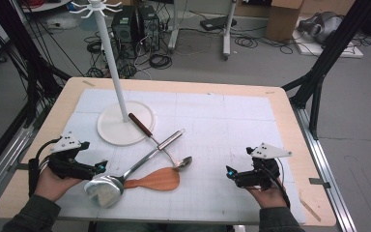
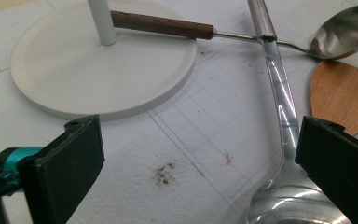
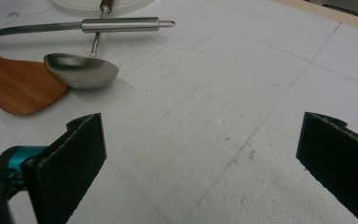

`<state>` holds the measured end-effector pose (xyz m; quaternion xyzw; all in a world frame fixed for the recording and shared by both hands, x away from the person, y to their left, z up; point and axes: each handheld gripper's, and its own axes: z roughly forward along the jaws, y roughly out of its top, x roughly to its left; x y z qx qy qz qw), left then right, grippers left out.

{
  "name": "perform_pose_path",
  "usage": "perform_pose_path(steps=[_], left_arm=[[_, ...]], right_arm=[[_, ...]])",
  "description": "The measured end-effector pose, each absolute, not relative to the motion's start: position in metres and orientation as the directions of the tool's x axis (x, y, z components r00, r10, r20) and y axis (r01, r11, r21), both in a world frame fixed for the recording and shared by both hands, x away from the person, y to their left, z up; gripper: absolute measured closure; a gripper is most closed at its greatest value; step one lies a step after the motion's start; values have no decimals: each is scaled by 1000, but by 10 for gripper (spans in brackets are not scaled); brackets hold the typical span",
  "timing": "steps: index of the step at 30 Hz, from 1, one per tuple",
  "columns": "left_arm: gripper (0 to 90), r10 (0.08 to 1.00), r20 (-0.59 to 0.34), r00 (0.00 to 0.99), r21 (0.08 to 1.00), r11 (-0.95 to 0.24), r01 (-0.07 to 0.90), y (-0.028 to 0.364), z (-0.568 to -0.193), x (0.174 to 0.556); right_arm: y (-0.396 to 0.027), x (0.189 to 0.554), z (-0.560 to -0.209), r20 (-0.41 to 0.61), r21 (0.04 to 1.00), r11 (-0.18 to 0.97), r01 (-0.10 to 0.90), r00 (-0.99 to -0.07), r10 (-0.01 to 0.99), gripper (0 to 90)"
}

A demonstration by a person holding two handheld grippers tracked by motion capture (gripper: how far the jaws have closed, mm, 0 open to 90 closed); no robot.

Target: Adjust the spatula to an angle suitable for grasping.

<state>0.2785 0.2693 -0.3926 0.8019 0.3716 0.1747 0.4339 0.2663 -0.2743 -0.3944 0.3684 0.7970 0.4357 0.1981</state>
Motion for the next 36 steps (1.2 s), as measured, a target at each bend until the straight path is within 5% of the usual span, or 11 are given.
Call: perform_pose_path(steps=[36], left_arm=[[18, 681, -51, 731, 818, -391, 421, 234, -379, 292]], right_arm=[[-275, 266, -395, 6, 836, 349, 422, -645, 765, 5]])
